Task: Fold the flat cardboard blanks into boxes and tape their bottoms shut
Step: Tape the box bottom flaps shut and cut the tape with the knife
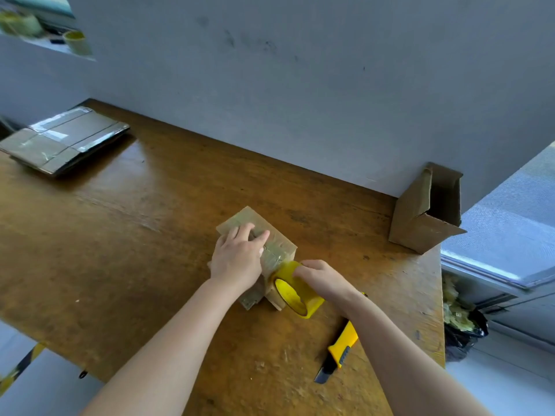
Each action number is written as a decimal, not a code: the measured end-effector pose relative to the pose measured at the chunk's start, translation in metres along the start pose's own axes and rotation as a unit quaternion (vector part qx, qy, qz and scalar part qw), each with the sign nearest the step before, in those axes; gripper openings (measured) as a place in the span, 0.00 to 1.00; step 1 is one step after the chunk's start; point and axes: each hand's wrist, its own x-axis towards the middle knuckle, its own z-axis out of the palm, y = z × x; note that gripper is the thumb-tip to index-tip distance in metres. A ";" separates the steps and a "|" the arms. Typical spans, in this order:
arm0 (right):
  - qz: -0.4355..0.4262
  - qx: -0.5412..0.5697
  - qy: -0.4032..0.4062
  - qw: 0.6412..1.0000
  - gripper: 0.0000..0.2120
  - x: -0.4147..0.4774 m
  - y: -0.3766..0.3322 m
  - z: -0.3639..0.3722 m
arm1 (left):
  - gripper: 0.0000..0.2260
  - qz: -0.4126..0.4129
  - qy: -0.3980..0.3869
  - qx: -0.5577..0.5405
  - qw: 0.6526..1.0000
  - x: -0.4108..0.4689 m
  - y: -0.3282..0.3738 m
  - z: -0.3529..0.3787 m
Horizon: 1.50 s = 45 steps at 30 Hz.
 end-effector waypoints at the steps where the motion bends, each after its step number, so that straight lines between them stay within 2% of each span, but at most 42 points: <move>1: -0.006 0.045 -0.023 0.999 0.10 -0.002 -0.001 0.005 | 0.20 0.003 -0.005 -0.003 1.000 0.004 -0.004 0.000; 4: -0.025 0.148 -0.065 0.986 0.08 -0.004 0.000 0.022 | 0.22 0.004 -0.049 -0.019 0.999 0.014 -0.017 0.002; 8: -0.032 0.127 -0.024 0.991 0.06 -0.001 0.005 0.039 | 0.22 0.025 -0.068 -0.032 0.997 0.021 -0.029 0.002; 12: 0.033 0.058 0.042 0.997 0.12 0.010 0.004 0.048 | 0.22 0.031 -0.066 -0.037 0.997 0.020 -0.031 0.003; 16: 0.110 0.084 0.038 0.990 0.19 0.019 -0.002 0.058 | 0.24 0.030 -0.067 -0.032 0.997 0.021 -0.031 0.000; 21: 0.131 0.072 0.016 0.989 0.24 0.023 -0.006 0.059 | 0.36 0.032 -0.059 0.025 0.997 0.018 -0.025 0.000; 25: 0.091 0.041 0.010 0.995 0.31 0.015 0.001 0.060 | 0.37 0.031 -0.017 0.056 0.998 0.019 -0.016 0.001; 31: 0.013 0.099 -0.009 0.995 0.19 0.004 0.012 0.051 | 0.39 0.038 -0.015 0.067 0.997 0.018 -0.012 0.008; 34: 0.000 0.125 -0.025 0.992 0.18 0.003 0.016 0.052 | 0.39 0.052 -0.021 0.044 0.997 0.020 -0.014 0.011; 37: -0.008 0.155 -0.032 0.987 0.16 0.001 0.017 0.053 | 0.39 0.061 -0.038 -0.019 0.997 0.022 -0.018 0.010; 39: -0.008 0.165 -0.027 0.986 0.16 0.001 0.018 0.054 | 0.40 0.058 -0.009 -0.090 0.994 0.014 -0.019 0.008; 41: -0.005 0.169 -0.019 0.985 0.18 0.003 0.019 0.054 | 0.36 0.017 0.071 -0.206 0.976 0.001 -0.016 0.007; 43: -0.004 0.179 -0.015 0.984 0.18 0.003 0.021 0.055 | 0.22 -0.076 0.196 -0.320 0.924 -0.014 -0.009 0.007; 44: -0.005 0.181 -0.012 0.983 0.18 0.003 0.021 0.056 | 0.13 -0.134 0.240 -0.359 0.892 -0.021 -0.005 0.009; 45: -0.004 0.178 -0.009 0.984 0.19 0.003 0.021 0.056 | 0.07 -0.189 0.247 -0.384 0.870 -0.028 0.000 0.011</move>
